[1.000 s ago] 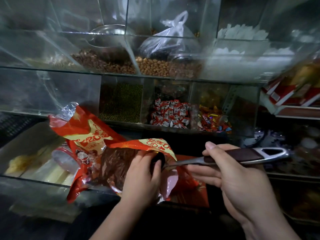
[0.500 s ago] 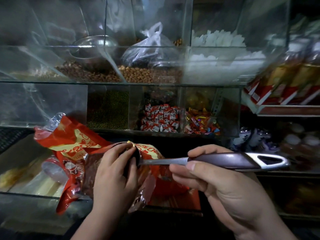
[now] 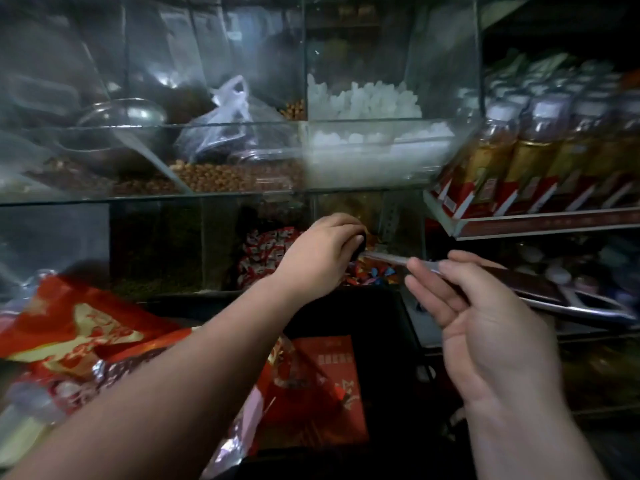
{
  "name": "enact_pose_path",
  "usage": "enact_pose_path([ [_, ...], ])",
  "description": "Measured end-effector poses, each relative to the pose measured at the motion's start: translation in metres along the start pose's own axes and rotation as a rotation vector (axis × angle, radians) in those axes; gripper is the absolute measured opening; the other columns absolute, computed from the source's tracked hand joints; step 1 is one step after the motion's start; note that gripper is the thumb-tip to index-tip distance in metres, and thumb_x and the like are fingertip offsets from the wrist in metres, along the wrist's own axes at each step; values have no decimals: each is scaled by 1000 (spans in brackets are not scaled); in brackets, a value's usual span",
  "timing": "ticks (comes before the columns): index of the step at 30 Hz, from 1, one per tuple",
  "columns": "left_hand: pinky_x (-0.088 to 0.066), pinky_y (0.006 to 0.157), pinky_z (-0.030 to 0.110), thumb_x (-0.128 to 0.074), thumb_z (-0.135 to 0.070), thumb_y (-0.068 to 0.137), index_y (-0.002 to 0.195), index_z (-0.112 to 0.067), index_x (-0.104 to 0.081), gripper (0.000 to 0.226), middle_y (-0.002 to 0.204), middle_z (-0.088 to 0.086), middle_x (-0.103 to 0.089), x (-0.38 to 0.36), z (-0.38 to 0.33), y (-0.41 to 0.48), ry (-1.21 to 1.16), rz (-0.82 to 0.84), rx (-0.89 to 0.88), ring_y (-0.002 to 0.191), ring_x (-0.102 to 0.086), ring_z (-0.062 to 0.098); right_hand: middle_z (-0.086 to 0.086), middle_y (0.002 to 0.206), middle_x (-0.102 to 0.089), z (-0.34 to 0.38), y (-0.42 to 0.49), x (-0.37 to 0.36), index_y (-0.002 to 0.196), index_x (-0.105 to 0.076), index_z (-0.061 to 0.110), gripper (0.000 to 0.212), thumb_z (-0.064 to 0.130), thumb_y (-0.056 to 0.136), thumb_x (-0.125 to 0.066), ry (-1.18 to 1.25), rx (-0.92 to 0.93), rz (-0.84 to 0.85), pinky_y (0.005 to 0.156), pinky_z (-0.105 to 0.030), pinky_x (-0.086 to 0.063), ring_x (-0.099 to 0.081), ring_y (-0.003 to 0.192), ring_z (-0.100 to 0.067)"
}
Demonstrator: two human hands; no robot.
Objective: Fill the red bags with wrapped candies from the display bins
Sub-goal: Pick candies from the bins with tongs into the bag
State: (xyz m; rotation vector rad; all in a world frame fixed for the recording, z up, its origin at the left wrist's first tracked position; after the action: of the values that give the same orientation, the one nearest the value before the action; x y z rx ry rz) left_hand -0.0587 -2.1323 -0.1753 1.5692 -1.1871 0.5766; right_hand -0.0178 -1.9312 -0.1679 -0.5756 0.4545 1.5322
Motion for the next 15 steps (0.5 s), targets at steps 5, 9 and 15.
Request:
enact_pose_path([
  [5, -15, 107, 4, -46, -19, 106, 136, 0, -57, 38, 149, 14, -48, -51, 6, 44, -195, 208, 180, 142, -40, 23, -8, 74, -77, -27, 46, 6, 85, -70, 15, 15, 1, 89, -69, -162, 186, -80, 79, -34, -65, -80, 83, -27],
  [9, -19, 100, 2, -45, -25, 106, 131, -2, -63, 38, 149, 13, -49, -55, 24, 34, -349, 145, 336, 142, -39, 19, 1, 88, -74, -50, 56, -18, 91, -74, 20, 11, 9, 88, -72, -970, 552, 264, 79, -30, -56, -72, 87, -15],
  [15, -51, 82, 31, -37, -57, 101, 88, -3, -76, 67, 90, 11, -76, -33, 29, 25, -433, -17, 565, 91, -70, 21, 0, 95, -72, -39, 51, -14, 96, -74, 12, 12, 3, 90, -69, -1106, 759, 323, 82, -16, -50, -68, 90, -11],
])
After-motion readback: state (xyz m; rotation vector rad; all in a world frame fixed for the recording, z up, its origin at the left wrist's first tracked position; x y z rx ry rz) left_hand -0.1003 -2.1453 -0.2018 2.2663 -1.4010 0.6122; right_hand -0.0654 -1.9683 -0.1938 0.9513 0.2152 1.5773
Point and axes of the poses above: each hand's wrist, its own y-axis towards the middle knuckle, its own x-axis out of the back of the hand, z = x × y, the point moved 5 cm from there along y, towards the middle knuckle
